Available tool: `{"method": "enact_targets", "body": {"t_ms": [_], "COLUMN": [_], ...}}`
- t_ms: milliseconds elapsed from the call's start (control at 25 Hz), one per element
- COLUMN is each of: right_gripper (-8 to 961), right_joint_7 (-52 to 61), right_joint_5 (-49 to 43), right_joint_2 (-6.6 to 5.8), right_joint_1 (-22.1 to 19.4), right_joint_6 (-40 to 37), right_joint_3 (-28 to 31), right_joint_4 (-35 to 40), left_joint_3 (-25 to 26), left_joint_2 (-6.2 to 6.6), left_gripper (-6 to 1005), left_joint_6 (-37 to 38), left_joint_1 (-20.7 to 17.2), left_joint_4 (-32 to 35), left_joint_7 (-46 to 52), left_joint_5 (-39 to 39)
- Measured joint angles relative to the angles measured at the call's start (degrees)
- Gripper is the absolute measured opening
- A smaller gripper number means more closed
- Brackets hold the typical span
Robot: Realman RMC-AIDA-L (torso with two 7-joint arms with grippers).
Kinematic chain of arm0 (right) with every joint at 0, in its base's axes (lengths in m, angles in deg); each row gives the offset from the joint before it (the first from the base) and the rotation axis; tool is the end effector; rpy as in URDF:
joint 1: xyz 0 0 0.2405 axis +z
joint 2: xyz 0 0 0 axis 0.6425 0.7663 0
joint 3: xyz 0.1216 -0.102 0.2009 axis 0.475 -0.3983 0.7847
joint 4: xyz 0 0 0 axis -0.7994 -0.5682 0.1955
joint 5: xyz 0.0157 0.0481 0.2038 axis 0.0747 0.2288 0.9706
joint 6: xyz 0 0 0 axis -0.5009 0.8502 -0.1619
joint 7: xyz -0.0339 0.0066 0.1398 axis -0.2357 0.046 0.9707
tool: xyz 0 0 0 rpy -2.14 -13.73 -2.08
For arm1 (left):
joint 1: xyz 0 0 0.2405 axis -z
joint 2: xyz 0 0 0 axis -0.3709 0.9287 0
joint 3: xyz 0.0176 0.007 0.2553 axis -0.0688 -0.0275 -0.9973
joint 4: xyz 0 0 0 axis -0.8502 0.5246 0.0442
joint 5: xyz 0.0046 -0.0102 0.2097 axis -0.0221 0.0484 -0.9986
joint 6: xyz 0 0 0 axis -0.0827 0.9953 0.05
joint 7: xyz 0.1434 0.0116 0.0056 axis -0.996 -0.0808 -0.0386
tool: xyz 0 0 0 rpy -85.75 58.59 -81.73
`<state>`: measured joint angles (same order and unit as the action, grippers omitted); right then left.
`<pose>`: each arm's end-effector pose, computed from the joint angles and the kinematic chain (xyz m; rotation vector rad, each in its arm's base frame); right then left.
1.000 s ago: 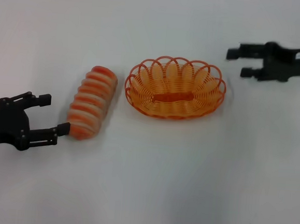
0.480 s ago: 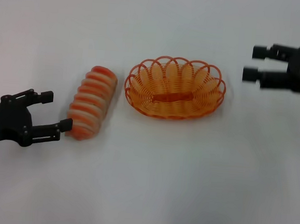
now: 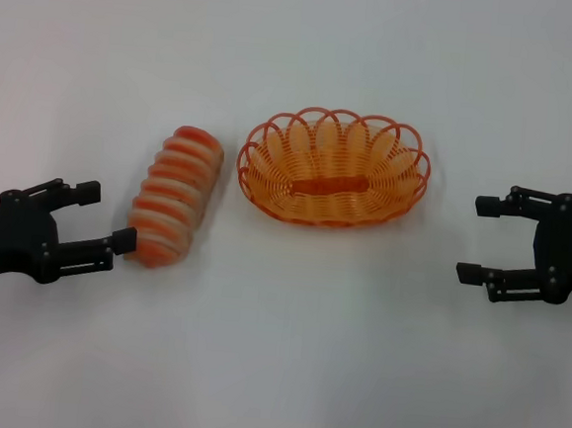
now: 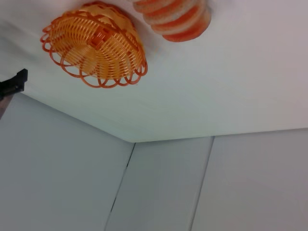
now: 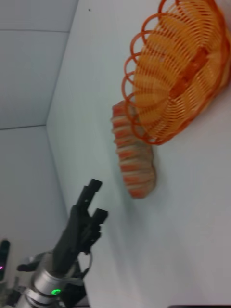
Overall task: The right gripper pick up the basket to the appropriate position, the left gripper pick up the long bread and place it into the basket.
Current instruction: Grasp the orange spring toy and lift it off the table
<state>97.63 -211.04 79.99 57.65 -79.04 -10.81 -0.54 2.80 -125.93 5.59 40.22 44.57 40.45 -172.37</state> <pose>0.3389 0.2461 0.0320 -2.7484 0.5054 0.4720 -0.3195 0.2616 -0.0058 -2.6276 -0.8044 -0.6755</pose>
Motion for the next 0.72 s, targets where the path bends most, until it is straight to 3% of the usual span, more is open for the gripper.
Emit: {"method": "enact_targets", "body": {"t_ms": [320, 400, 600, 720], "right_gripper": [926, 926, 926, 926], "right_joint_7": [-1.6, -1.4, 0.4, 0.5], "right_joint_5": [-1.0, -1.0, -1.1, -1.1], "right_joint_2": [0.99, 1.07, 1.07, 1.06], "right_joint_1": [0.5, 0.6, 1.1, 1.5], "right_joint_6": [2.5, 3.2, 5.5, 5.6], "right_joint_3": [-0.6, -0.7, -0.9, -1.1], "right_joint_4": [0.5, 0.7, 0.7, 0.8], "left_joint_3": [0.0, -0.1, -2.6, -4.5], "left_joint_2": [1.11, 1.5, 4.02, 4.23], "left_gripper": [904, 904, 903, 902], "left_joint_6": [-1.7, -2.3, 1.3, 1.3], "left_joint_1": [0.9, 1.6, 4.8, 7.0], "left_joint_4": [0.0, 0.9, 6.2, 10.5], "left_joint_7": [6.1, 11.8, 32.7, 43.7], "left_joint_5": [-0.6, -0.6, -2.9, -6.5]}}
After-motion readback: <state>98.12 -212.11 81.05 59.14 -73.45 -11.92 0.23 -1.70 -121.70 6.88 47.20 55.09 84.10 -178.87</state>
